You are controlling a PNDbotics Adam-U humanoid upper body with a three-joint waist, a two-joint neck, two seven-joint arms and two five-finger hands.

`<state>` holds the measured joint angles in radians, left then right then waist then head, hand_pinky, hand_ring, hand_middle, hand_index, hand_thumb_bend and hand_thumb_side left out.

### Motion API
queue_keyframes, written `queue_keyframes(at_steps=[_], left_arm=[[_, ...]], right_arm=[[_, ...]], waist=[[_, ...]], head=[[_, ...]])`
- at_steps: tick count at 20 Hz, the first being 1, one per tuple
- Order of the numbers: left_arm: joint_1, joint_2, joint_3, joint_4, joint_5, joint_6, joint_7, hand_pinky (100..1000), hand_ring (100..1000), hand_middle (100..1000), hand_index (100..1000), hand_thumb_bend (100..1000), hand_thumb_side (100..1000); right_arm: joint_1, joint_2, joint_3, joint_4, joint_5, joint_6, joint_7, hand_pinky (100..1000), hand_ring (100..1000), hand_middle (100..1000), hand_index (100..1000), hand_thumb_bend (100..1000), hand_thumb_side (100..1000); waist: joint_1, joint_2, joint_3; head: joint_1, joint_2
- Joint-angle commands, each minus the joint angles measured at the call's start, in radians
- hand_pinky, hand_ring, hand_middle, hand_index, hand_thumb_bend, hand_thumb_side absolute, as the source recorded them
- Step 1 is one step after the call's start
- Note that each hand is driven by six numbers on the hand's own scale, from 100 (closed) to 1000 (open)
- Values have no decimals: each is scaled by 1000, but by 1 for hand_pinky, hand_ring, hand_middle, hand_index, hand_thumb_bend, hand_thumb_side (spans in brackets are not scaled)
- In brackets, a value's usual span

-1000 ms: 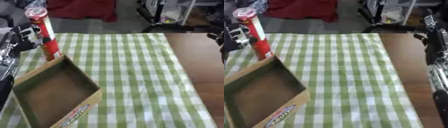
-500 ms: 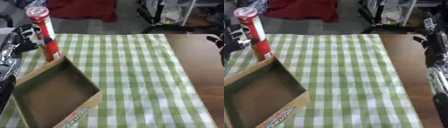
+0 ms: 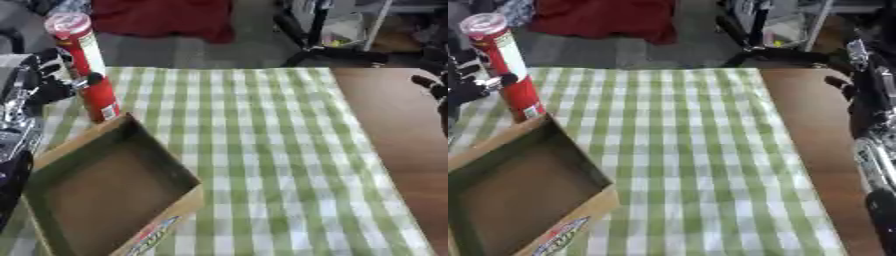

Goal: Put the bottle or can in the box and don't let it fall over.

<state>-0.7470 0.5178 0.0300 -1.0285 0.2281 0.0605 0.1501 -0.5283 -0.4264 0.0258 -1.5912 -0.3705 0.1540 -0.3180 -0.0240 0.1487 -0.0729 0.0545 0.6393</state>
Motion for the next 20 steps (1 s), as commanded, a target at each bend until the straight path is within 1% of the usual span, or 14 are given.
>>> queue_keyframes(at_steps=[1,4,7,12,20], left_arm=[[-19,22,13,-13,-3,1,19,1000,899,863,843,956,135],[-19,27,15,-13,-1,4,28,1000,899,864,843,956,139],[-27,33,19,-3,-1,8,37,1000,899,864,843,955,138],[-54,33,21,21,16,5,36,1000,901,870,846,958,139],[-79,23,25,41,50,-4,39,1000,907,871,844,967,145]], right_arm=[[-19,-19,-3,-22,-2,1,2,840,865,846,864,272,713],[-20,-20,-3,-22,-1,1,3,840,865,846,864,271,713],[-22,-20,-2,-22,-2,1,4,841,866,846,865,272,713],[-30,-18,-2,-23,-2,2,6,841,866,845,865,270,714],[-35,-16,-4,-22,-6,3,5,842,866,846,865,272,716]], waist=[[3,-11,1],[3,-11,2],[1,-8,3],[-3,2,-1],[-5,20,-7]], head=[[1,-8],[1,-9],[2,-18],[5,-37],[7,-54]])
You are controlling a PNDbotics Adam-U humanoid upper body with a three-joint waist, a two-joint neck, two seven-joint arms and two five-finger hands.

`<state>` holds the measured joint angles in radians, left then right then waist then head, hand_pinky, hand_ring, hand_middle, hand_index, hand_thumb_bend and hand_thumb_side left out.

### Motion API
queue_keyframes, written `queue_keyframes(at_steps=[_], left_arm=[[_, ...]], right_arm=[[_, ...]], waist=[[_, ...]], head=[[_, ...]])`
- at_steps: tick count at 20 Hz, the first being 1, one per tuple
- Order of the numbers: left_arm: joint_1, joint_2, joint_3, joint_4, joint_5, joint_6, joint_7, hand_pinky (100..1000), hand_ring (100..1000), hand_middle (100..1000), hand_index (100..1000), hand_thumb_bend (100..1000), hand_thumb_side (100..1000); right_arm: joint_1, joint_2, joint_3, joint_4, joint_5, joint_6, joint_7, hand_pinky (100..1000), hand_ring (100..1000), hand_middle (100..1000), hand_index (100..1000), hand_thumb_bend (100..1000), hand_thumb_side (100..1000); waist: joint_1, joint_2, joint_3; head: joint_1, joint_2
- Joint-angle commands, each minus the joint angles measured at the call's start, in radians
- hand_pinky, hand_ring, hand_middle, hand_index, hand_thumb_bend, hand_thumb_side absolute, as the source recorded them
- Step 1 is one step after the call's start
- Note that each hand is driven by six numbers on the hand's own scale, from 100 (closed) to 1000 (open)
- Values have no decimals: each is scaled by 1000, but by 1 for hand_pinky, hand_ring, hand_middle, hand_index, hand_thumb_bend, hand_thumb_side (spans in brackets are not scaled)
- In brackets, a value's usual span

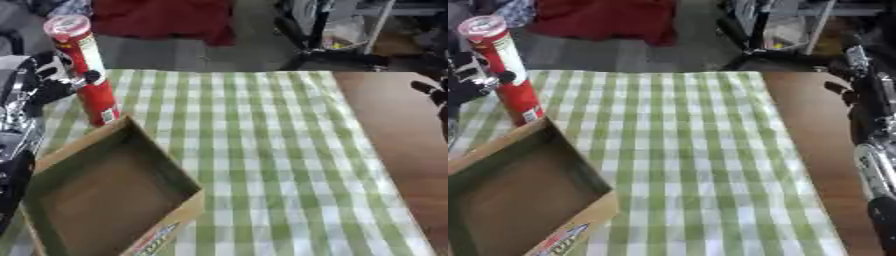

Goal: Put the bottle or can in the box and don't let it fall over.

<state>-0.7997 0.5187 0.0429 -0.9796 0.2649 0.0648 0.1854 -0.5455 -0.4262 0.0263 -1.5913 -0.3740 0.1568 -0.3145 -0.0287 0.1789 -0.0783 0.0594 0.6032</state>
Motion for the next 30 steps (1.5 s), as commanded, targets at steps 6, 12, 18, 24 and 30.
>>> queue_keyframes(at_steps=[6,12,18,24,30], left_arm=[[-35,21,11,-6,19,-22,-2,1000,909,873,840,966,145],[-56,24,12,2,16,-36,-6,1000,910,874,839,966,144],[-78,24,14,12,9,-45,-1,1000,908,872,837,967,143],[-100,25,18,29,2,-54,3,1000,907,868,835,966,143],[-119,26,20,45,-5,-62,9,1000,886,847,822,964,140]], right_arm=[[-21,-17,-6,-22,-3,1,0,842,866,845,865,272,718],[-26,-14,-5,-21,-3,2,1,842,865,845,865,272,719],[-33,-14,-5,-23,-3,2,2,843,865,845,865,272,720],[-37,-13,-6,-24,-4,2,1,843,865,844,865,272,721],[-43,-11,-6,-24,-4,3,2,843,864,844,865,271,722]], waist=[[1,5,-6],[3,17,-11],[4,32,-19],[2,40,-24],[-1,47,-28]], head=[[3,-22],[8,-33],[16,-49],[27,-63],[35,-77]])
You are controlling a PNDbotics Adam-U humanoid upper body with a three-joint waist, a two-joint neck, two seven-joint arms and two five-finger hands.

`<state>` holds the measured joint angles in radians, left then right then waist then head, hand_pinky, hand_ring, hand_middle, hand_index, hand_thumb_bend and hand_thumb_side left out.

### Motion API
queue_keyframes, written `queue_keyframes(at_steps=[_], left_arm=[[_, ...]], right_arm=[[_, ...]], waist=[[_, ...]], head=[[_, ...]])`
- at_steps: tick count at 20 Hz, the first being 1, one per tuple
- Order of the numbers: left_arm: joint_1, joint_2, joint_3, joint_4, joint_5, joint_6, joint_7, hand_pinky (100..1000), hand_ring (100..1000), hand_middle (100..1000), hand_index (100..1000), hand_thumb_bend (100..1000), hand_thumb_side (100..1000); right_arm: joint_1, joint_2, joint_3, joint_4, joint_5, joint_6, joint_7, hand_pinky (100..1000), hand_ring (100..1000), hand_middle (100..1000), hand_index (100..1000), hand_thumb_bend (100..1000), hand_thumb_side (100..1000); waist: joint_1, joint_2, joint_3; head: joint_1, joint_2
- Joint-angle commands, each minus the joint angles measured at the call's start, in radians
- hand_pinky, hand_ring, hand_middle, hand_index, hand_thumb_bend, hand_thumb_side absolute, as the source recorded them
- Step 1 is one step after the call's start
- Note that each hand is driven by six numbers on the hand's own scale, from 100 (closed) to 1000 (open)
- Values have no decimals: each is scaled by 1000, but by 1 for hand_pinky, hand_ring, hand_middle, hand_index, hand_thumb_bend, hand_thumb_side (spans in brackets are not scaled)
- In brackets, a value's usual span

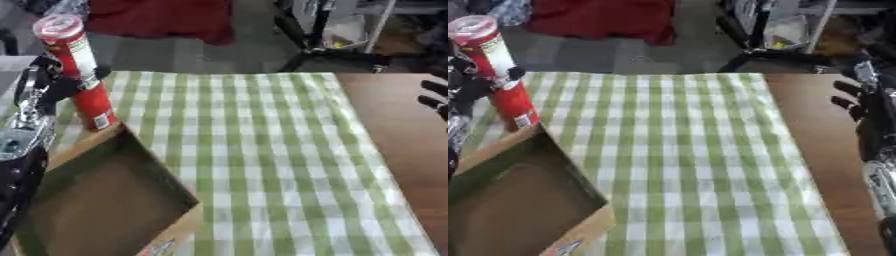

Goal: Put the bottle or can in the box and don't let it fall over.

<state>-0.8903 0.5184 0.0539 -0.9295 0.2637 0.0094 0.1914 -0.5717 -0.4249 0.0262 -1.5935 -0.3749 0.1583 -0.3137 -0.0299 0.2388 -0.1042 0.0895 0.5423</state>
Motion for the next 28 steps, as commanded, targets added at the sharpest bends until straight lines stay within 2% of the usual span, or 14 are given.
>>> queue_keyframes(at_steps=[1,5,13,16,19,24,28], left_arm=[[-30,26,9,-4,-5,-7,4,1000,864,837,818,963,137],[-31,25,12,-1,-2,-7,23,1000,797,788,791,913,101],[-33,24,10,7,-3,2,48,1000,664,722,748,689,100],[-35,24,11,10,-12,3,51,1000,610,680,718,546,100],[-38,24,11,15,-23,4,58,1000,587,648,689,447,100],[-40,25,12,21,-49,4,76,1000,572,581,623,399,100],[-40,23,12,25,-64,6,84,1000,530,523,560,420,100]], right_arm=[[-18,-12,-6,-22,-3,1,1,843,864,844,865,271,722],[-18,-11,-6,-22,-3,2,1,844,863,844,865,271,723],[-18,-11,-5,-21,-2,4,2,844,861,844,866,270,725],[-19,-10,-5,-20,-2,4,2,845,860,844,866,269,726],[-19,-9,-6,-20,-2,3,2,845,858,841,866,268,726],[-17,-8,-8,-19,-2,3,0,845,856,838,866,266,727],[-16,-7,-10,-18,-3,2,-1,846,855,837,866,264,728]], waist=[[-1,-12,-3],[-1,-12,-2],[-1,-12,-1],[-1,-13,0],[-1,-14,0],[1,-15,-2],[1,-16,-3]], head=[[6,-17],[5,-11],[6,-9],[5,-8],[5,-8],[5,-7],[4,-6]])
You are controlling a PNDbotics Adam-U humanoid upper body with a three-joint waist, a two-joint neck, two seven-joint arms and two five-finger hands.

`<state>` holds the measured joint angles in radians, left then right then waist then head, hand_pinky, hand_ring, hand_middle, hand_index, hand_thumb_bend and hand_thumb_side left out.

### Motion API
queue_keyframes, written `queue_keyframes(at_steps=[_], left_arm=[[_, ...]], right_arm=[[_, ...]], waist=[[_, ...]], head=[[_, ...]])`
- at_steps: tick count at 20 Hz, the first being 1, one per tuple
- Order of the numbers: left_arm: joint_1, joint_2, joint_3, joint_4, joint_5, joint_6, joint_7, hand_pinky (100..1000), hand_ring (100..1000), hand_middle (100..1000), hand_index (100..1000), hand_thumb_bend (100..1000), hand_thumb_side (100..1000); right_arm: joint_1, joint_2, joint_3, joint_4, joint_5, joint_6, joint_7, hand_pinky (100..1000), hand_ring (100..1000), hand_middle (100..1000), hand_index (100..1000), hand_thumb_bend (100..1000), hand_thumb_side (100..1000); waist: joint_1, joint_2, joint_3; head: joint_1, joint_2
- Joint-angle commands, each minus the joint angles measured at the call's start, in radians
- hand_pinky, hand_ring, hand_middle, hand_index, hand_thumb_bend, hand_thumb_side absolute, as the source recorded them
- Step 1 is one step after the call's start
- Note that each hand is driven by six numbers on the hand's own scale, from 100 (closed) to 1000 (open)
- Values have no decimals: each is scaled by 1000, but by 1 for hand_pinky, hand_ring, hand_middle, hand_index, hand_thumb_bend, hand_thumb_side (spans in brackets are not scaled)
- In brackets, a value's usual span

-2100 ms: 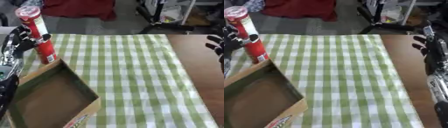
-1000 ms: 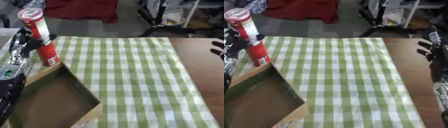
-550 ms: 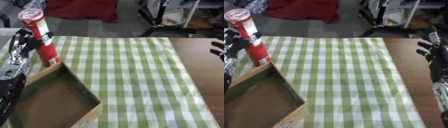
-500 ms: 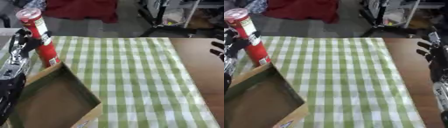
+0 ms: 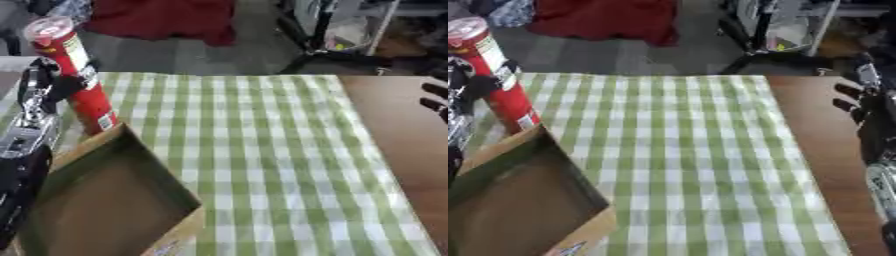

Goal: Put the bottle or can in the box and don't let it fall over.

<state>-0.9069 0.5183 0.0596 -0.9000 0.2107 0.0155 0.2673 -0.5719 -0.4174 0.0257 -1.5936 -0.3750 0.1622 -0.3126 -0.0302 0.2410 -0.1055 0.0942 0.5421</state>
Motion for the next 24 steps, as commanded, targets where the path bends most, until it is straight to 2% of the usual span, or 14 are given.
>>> queue_keyframes(at_steps=[1,8,16,24], left_arm=[[-23,23,6,-5,-15,-1,9,1000,520,511,549,425,100],[-26,31,4,-17,-47,-3,5,1000,484,485,534,441,100],[-27,54,0,-60,-59,11,-10,1000,467,467,520,419,100],[-8,90,-23,-213,27,47,-15,1000,459,451,503,390,100]], right_arm=[[-16,-15,-10,-17,-3,-2,-3,846,855,836,866,263,729],[-14,-14,-11,-16,-3,-3,-4,846,855,836,866,260,730],[-8,-16,-13,-15,-2,-5,-6,849,854,835,866,258,728],[4,-22,-12,-15,-2,-7,-9,850,854,835,863,257,724]], waist=[[1,-19,-2],[5,-25,-2],[11,-47,4],[19,-77,19]], head=[[0,-6],[-3,1],[-13,23],[-28,51]])
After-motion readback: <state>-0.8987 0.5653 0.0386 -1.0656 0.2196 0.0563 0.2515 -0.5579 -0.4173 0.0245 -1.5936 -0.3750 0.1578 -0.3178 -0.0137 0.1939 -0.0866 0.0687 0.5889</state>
